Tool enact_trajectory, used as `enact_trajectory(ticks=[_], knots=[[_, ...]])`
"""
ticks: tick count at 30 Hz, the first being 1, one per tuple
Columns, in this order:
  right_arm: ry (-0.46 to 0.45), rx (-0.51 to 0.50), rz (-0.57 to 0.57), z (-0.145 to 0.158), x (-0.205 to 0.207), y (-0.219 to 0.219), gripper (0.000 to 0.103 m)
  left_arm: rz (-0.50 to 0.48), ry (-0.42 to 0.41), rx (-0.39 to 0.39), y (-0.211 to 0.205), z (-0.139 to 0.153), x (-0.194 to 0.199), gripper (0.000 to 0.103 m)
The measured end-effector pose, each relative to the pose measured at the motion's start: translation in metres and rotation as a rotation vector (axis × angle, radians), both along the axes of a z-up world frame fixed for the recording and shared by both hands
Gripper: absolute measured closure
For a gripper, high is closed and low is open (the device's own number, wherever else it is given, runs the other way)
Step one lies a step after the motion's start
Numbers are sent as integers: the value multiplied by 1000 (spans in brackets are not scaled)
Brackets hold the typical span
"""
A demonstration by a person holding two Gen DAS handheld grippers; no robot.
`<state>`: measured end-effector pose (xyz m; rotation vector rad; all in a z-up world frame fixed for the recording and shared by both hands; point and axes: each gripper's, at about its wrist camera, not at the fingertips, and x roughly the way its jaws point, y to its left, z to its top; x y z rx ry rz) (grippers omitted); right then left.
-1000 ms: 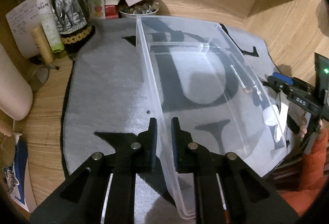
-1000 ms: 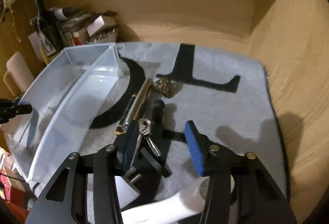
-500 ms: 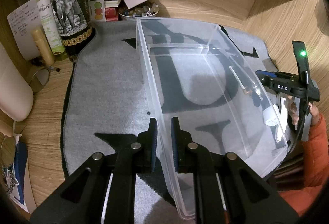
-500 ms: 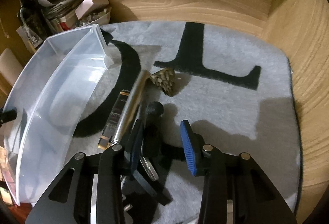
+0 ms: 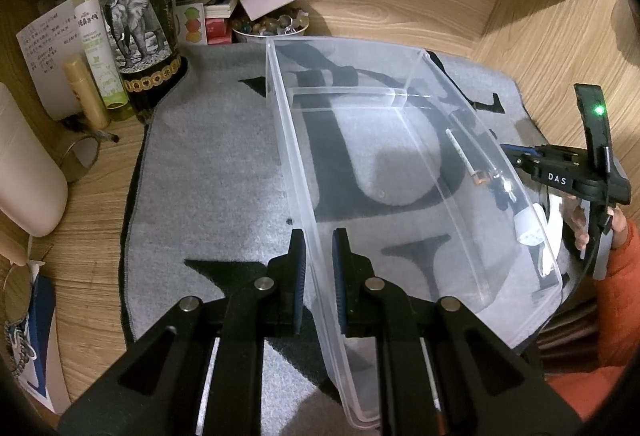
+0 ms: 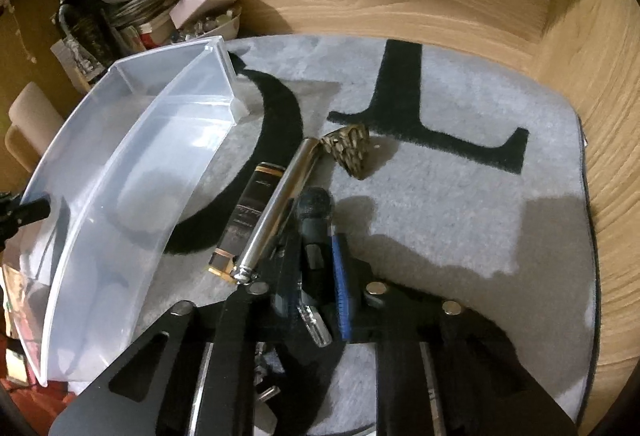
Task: Organize rigid objects
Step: 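Grasp the small black object with the right gripper and drop it into the box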
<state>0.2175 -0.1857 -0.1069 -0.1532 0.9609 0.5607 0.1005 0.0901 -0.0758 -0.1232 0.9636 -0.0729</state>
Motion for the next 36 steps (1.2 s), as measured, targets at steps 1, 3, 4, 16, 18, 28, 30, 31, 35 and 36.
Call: enact_trajectory(ticks=[1,3,4,16,18,28,30,31,35,36], knots=[[-10,-5,-2,1,-2,0,90,-1,0,0,0,0,0,90],[-26,-14,-6,2,-4,1,90,0,1,-1,0,0,1,90],[-39,-21,-10,4,-6,1,90,-1,1,0,0,0,0,90],[-196,50,-25,55,-25,0,90,7,-3,0,0,0,0,90],[-220,63,-13,64,-30,4,90,7,-3,0,0,1,0,90],[-290,112,100,93,-55,45,90,3,-10,4,0,0,-1,90],[-290,111,119,92,-57,53,90,2,-12,4,0,0,-1,90],[-289,110,134,92,-59,60,90,2,-13,4,0,0,-1,90],[-271,110,179,88,-61,79,90,4,-18,1,1,0,-2,90],[-266,107,188,87,-61,83,90,4,-19,0,1,0,-2,90]])
